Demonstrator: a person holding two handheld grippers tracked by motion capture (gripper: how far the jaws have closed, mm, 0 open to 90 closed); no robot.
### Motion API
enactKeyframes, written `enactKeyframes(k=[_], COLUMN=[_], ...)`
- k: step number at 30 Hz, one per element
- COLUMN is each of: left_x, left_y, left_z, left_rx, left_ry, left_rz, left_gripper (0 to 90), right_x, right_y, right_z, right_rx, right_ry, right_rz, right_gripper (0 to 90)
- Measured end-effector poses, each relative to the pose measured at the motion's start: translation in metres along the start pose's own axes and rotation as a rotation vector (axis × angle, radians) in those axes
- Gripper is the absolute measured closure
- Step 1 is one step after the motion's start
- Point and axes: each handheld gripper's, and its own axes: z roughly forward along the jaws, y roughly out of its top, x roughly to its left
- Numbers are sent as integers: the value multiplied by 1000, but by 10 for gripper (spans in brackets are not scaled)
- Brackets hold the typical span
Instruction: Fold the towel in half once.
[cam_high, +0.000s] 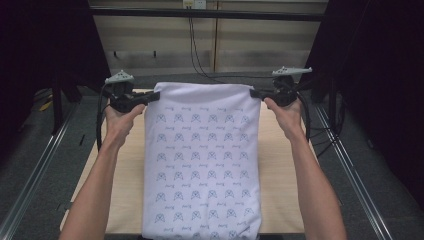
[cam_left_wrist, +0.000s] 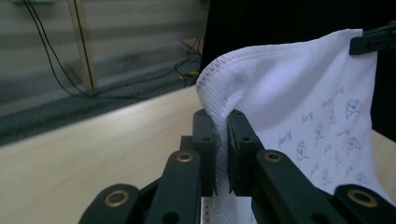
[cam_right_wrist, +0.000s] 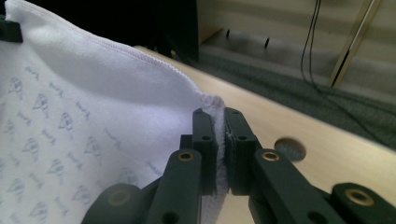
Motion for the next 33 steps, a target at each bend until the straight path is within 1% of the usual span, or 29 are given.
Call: enactKeyframes(k=[1,3,4,6,7,9,11,12,13,14,15,16,17,18,19,20,21,22,23,24,25,26,27,28,29,30,31,32,33], left_x=[-1,-5,-8,-13,-15,-19,-25,-28,-31,-37,-43,-49,-56,-57,-57,-58,-59,-61,-64,-67,-70,-75,-79,-81,-83,-87,-90,-94,-98], left_y=[5,8,7,-3,-11,-28,-44,-51,-56,-65,-73,-79,-90,-101,-112,-123,-132,-141,-148,-152,-158,-163,-168,-172,-177,-184,-189,-195,-199], left_z=[-2,-6,-8,-9,-10,-11,-13,-15,-18,-23,-27,-30,-34,-35,-37,-38,-40,-42,-46,-49,-53,-59,-64,-66,-69,-71,-73,-75,-76], left_rx=[-5,-23,-23,7,21,42,70,80,83,78,81,93,120,135,152,173,181,194,214,224,234,252,266,282,303,315,304,287,293], left_ry=[5,-5,-11,-23,-25,-50,-66,-83,-89,-115,-137,-124,-124,-140,-144,-147,-165,-177,-177,-182,-200,-216,-224,-238,-239,-246,-254,-279,-295], left_rz=[15,20,30,55,66,61,73,68,64,53,44,69,89,65,43,32,11,-1,-4,-3,-6,-5,-5,-5,-10,-14,-15,-40,-47], left_gripper=[839,839,839,839,839,839,839,839,840,840,840,841,840,841,843,844,845,844,845,845,845,845,845,845,845,844,844,845,845], right_x=[0,1,2,4,6,9,15,18,22,25,30,34,36,41,44,47,51,56,61,67,72,78,86,92,96,100,105,107,111], right_y=[8,16,18,12,6,-10,-27,-35,-43,-49,-59,-67,-73,-86,-96,-107,-117,-126,-134,-141,-145,-150,-158,-165,-170,-178,-189,-198,-205], right_z=[-3,-9,-11,-14,-16,-20,-25,-28,-32,-36,-43,-48,-50,-54,-56,-57,-57,-58,-59,-62,-65,-70,-73,-75,-75,-75,-75,-73,-70], right_rx=[-18,-39,-43,-32,-19,5,36,46,50,57,59,76,101,124,151,169,183,201,211,218,221,211,221,250,273,294,314,337,372], right_ry=[-6,-9,-6,5,15,36,57,74,91,98,116,127,131,142,156,177,199,213,233,251,258,275,290,292,290,303,307,316,305], right_rz=[-3,-5,-6,-12,-16,-19,-27,-24,-22,-30,-36,-29,-28,-15,-15,-11,-1,-2,2,4,2,0,-3,-15,-26,-22,-13,-11,-9], right_gripper=[853,853,854,853,854,854,855,856,857,859,862,863,865,866,866,866,867,867,867,867,866,867,867,866,866,866,866,866,866])
